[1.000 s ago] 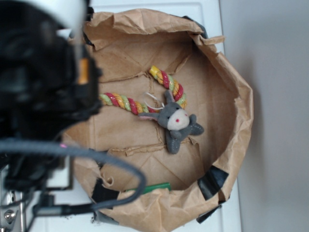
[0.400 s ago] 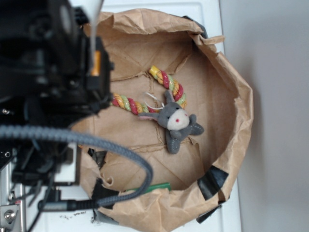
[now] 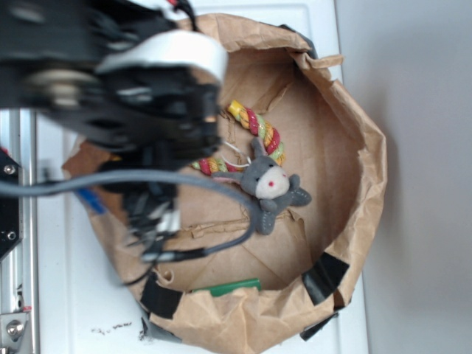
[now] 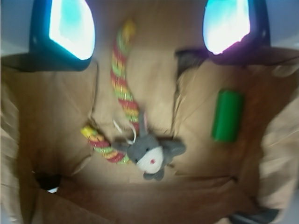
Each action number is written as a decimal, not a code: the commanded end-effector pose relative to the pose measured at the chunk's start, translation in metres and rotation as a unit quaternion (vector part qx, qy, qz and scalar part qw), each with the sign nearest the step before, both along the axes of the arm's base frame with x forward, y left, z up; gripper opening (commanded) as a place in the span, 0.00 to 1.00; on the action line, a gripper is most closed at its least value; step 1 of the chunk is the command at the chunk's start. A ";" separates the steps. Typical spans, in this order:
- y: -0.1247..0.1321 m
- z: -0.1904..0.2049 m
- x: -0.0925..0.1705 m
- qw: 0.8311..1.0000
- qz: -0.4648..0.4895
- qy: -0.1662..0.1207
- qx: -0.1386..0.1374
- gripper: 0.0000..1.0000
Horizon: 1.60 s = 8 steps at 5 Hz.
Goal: Grab the multicolored rope.
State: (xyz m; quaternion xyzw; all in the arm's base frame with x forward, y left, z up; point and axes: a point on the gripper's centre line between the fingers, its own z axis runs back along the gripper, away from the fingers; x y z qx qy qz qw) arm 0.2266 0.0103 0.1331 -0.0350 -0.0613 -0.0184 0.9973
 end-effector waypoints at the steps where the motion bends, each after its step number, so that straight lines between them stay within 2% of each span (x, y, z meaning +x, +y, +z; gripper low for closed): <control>1: 0.016 -0.032 0.025 1.000 0.020 -0.002 -0.003 1.00; 2: 0.019 -0.055 0.022 1.000 0.013 0.022 -0.015 1.00; 4: 0.018 -0.099 -0.010 1.000 -0.022 -0.002 0.015 1.00; 5: 0.020 -0.107 -0.013 0.999 -0.022 -0.008 0.021 1.00; 6: 0.022 -0.120 -0.007 0.999 0.002 -0.029 0.042 0.00; 8: 0.021 -0.109 0.003 0.999 0.020 -0.037 0.032 0.00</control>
